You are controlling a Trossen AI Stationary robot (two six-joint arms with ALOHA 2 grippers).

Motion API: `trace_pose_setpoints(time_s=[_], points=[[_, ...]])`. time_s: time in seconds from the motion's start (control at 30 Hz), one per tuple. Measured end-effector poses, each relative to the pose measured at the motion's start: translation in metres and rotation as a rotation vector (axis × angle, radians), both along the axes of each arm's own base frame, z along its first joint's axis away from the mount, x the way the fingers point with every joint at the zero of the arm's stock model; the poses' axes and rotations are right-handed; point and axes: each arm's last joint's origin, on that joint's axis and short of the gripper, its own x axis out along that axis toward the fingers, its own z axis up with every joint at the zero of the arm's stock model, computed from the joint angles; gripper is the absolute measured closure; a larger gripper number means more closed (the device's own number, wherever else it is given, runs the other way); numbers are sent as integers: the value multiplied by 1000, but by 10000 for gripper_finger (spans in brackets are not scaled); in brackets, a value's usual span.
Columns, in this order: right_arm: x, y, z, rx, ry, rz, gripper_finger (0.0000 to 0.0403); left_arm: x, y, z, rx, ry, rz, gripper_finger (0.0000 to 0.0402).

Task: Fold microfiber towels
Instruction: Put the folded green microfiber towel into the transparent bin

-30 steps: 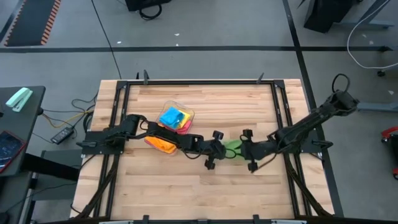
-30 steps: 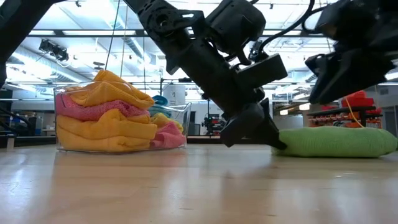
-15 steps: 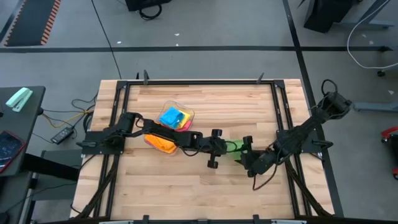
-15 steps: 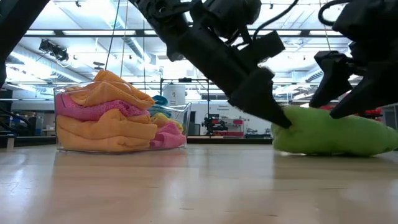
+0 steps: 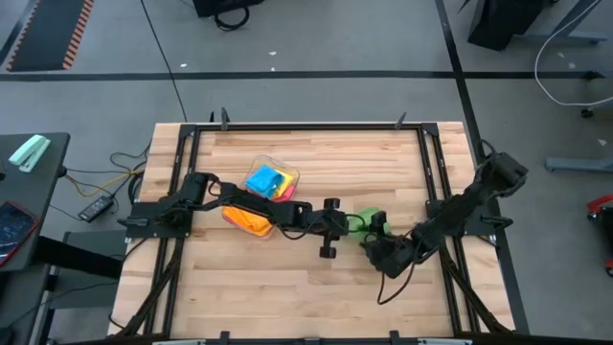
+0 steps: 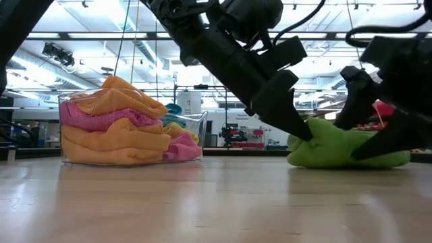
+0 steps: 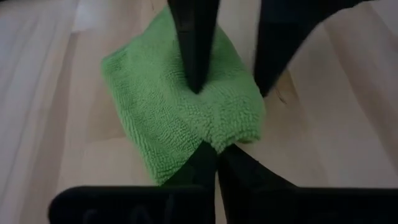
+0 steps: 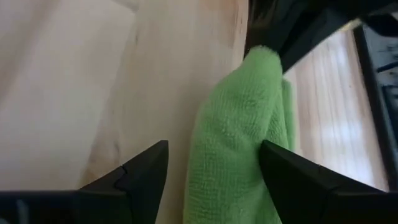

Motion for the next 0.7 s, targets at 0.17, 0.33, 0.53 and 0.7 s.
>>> trace_pose_setpoints(time_s=[0.17, 0.33, 0.53, 0.7], points=[[0, 1, 5, -79, 12, -36, 146, -1, -1, -1, -16, 14, -21, 368], [-1, 5, 11, -177, 26, 18, 146, -1, -2, -1, -30, 12, -14, 382], [2, 0, 8, -140, 65, 8, 142, -1, -3, 0, -38, 7, -10, 387], [3, -10, 7, -126, 93, -55, 124, -1, -5, -1, -43, 11, -22, 370]])
